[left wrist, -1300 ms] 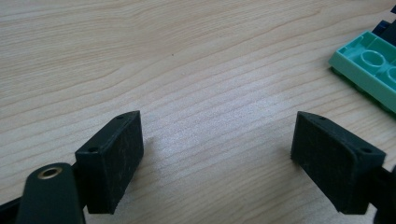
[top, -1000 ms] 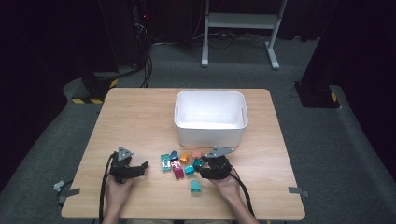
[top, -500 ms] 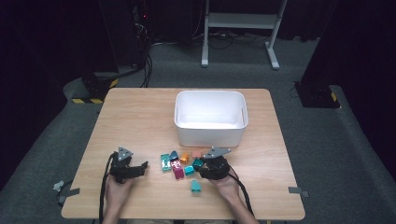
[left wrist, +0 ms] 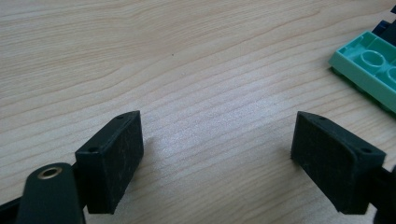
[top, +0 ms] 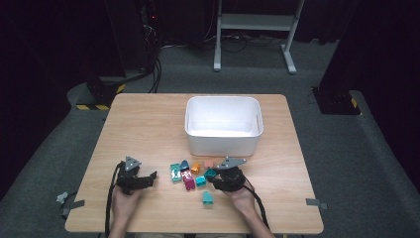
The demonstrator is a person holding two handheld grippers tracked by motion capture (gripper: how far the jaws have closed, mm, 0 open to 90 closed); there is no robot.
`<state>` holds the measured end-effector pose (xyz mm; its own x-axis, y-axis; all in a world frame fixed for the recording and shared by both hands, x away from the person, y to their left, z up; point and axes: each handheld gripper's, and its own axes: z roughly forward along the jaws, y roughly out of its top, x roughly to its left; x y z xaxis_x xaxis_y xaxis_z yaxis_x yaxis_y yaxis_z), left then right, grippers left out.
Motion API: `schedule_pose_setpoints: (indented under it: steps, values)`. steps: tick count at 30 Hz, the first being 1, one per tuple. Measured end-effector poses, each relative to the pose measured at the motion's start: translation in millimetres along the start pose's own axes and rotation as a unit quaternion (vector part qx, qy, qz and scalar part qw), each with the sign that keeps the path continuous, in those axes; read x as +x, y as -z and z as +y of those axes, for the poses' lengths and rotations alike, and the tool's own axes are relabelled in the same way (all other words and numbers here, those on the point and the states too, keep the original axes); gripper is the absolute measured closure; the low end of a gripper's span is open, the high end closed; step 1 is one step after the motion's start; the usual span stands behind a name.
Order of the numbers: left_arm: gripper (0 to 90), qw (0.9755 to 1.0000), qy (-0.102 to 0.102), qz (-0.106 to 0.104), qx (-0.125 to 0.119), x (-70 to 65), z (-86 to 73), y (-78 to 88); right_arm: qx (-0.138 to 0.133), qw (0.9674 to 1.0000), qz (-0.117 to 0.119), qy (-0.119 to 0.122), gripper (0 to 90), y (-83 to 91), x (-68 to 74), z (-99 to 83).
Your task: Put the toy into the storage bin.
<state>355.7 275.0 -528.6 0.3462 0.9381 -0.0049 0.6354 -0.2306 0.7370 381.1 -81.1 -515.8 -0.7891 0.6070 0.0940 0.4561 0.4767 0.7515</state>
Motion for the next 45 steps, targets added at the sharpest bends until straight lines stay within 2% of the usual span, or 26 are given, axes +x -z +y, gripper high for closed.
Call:
schedule_pose_setpoints:
  steps: [10, 20, 26, 38, 45]
  values:
    - [17.0, 1.0, 0.001, 0.0, -0.001, -0.1, 0.0, -0.1, -0.012, 0.9999, -0.005, 0.002, 58.9, 19.5, -4.4, -1.2]
    - [17.0, 1.0, 0.001, 0.0, -0.001, -0.1, 0.0, -0.1, -0.027, 0.9995, -0.005, -0.013, 58.9, 43.5, -12.8, -1.2]
    - [17.0, 1.0, 0.001, 0.0, -0.001, -0.1, 0.0, -0.1, -0.03, 0.9994, -0.007, -0.013, 58.9, 50.0, -16.2, -0.2]
    - [17.0, 1.0, 0.001, 0.001, -0.001, -0.2, 0.0, -0.1, -0.046, 0.9985, -0.01, -0.029, 59.0, 65.6, -23.0, 0.5]
    - [17.0, 1.0, 0.001, 0.001, -0.001, -0.2, 0.0, -0.1, -0.061, 0.9977, -0.014, -0.027, 59.0, 81.5, -26.3, 5.8]
